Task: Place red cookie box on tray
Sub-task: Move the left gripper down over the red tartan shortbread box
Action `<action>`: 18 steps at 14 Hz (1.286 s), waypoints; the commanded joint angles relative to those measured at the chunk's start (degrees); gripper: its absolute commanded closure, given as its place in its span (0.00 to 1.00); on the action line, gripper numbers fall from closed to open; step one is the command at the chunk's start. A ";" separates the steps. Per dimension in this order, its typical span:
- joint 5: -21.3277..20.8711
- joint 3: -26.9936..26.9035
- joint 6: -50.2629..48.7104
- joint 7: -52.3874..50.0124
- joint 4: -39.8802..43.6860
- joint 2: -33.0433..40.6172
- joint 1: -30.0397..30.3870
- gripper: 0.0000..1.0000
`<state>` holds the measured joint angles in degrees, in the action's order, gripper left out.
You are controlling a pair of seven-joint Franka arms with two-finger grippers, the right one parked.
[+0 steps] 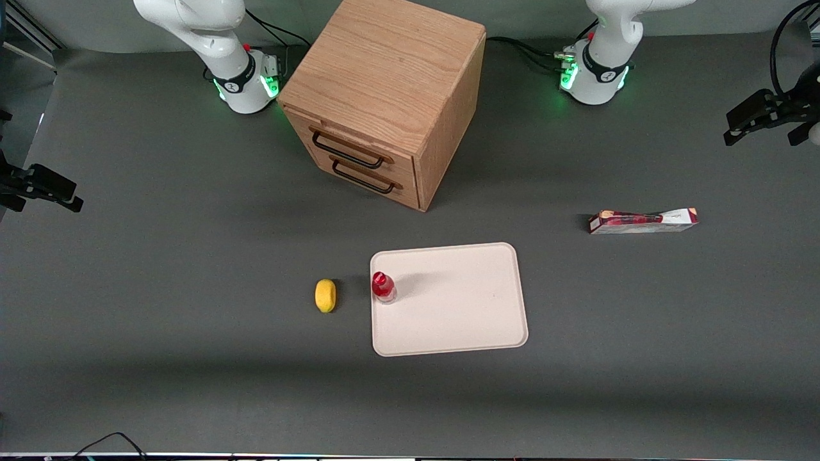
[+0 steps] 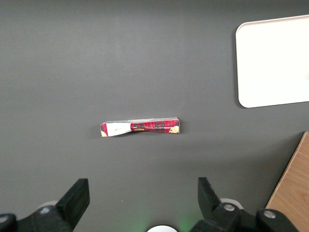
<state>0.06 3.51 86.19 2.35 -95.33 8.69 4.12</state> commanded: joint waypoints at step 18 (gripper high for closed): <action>-4.97 -2.72 30.66 55.01 -35.34 -2.09 3.08 0.00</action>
<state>-3.82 0.57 110.22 50.53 -124.38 5.36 6.50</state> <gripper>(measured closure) 0.000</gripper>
